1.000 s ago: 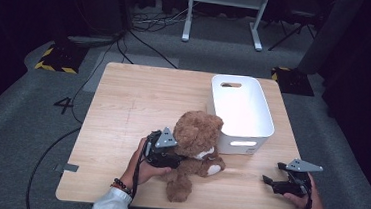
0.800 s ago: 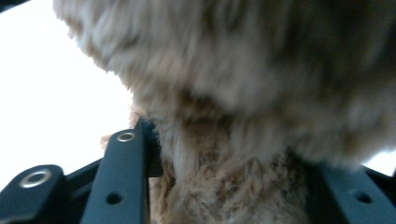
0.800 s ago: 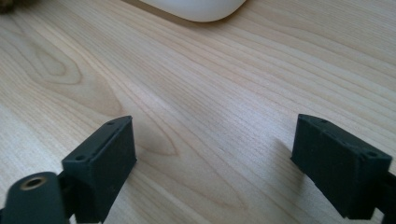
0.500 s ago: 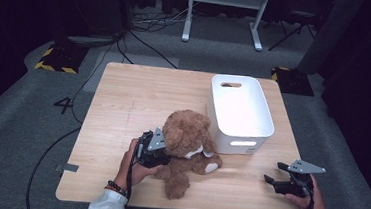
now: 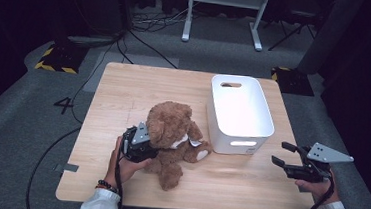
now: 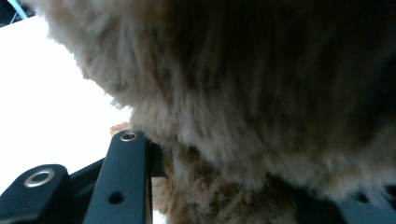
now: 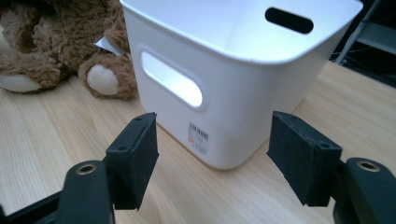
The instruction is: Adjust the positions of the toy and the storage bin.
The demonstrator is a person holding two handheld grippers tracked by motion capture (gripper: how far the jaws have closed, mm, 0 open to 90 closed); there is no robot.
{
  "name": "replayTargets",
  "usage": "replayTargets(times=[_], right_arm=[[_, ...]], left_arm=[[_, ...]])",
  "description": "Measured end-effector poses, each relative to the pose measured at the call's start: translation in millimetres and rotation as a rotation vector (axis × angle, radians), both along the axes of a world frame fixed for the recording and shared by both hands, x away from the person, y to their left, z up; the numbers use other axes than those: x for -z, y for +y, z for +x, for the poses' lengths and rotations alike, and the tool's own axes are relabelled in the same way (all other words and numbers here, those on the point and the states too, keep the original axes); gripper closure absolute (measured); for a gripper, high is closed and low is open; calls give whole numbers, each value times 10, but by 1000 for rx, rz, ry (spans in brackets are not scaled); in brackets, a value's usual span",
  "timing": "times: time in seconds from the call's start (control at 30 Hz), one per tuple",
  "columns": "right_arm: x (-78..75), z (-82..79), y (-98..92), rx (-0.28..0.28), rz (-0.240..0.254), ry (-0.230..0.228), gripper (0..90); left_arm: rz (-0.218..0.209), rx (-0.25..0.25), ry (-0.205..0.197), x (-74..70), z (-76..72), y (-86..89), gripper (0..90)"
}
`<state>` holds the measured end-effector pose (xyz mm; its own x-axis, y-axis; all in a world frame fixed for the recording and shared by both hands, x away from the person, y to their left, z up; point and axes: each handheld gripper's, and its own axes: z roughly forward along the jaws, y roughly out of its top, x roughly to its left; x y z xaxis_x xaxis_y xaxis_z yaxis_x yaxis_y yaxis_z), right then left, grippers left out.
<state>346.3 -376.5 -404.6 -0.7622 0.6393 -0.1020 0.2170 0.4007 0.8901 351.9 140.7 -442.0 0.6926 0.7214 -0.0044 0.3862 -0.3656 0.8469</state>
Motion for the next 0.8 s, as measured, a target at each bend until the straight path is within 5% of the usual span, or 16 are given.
replayTargets(times=[0.27,0.5,0.8], right_arm=[[-196,101,92,-12,42,-23,330],[-324,250,344,-50,21,-24,335],[-327,424,621,-120,-6,19,333]], left_arm=[[-24,-5,6,28,-88,116,566],[-51,-29,14,45,-124,257,565],[-52,-28,-1,65,-114,238,560]])
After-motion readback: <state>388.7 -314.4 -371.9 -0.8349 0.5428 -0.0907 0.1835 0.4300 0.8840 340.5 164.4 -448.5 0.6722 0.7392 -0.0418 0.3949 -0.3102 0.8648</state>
